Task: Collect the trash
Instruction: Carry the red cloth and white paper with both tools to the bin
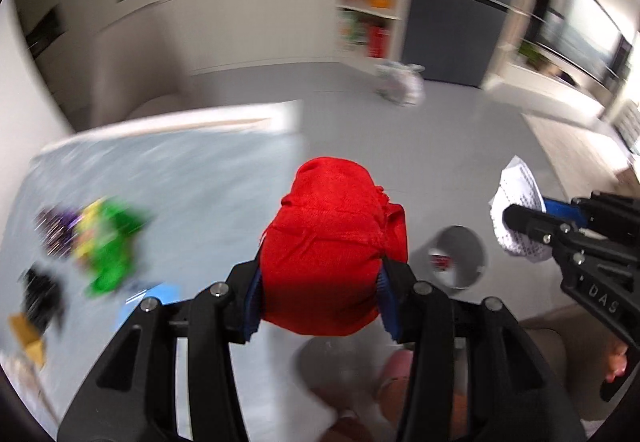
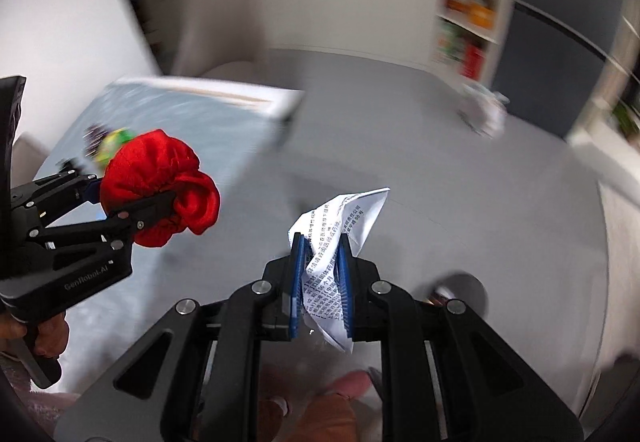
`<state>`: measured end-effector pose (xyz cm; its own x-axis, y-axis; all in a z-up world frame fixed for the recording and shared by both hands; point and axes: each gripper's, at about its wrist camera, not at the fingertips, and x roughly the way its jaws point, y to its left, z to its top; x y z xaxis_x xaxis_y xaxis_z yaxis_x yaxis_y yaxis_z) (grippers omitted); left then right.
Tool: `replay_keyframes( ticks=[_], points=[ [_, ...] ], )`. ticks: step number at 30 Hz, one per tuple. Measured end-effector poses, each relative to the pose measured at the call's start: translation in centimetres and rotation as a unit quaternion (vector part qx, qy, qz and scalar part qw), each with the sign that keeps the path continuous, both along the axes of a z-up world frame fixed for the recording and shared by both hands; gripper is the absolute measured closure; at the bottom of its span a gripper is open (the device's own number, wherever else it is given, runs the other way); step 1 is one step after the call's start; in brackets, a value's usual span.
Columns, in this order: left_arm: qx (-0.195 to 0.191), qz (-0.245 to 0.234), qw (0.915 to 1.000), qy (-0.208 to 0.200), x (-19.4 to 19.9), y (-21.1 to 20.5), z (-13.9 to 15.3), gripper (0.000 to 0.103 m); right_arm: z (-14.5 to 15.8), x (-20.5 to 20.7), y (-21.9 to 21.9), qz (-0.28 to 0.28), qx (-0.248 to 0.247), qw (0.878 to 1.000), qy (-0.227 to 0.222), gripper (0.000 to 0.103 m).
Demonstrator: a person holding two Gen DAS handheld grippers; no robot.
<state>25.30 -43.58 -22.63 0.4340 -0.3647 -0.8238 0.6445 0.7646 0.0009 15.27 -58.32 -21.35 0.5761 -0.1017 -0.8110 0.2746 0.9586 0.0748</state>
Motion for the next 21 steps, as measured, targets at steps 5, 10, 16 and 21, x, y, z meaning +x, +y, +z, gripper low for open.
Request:
replay_keyframes(
  ticks=[5, 10, 16, 21],
  points=[
    [0.004, -0.097, 0.995, 0.026, -2.1, -11.7, -3.1, 0.056, -2.9, -5.6, -9.7, -0.107, 0.01, 0.994, 0.025, 0.088],
    [0.025, -0.17, 0.9834, 0.058, -3.7, -21.6, -9.7, 0.056, -9.2, -8.6, -17.9, -0.198, 0.031, 0.979, 0.044, 0.088],
    [0.066, -0.232, 0.966, 0.092, -3.4, -30.7, -21.6, 0.056, -20.2, -9.6, -25.7, -0.263, 0.067, 0.961, 0.058, 0.088],
    [0.08, -0.268, 0.9544, 0.106, -2.4, -35.7, -31.6, 0.056, -30.3, -8.6, -29.3, -0.288, 0.101, 0.95, 0.072, 0.087]
  ],
)
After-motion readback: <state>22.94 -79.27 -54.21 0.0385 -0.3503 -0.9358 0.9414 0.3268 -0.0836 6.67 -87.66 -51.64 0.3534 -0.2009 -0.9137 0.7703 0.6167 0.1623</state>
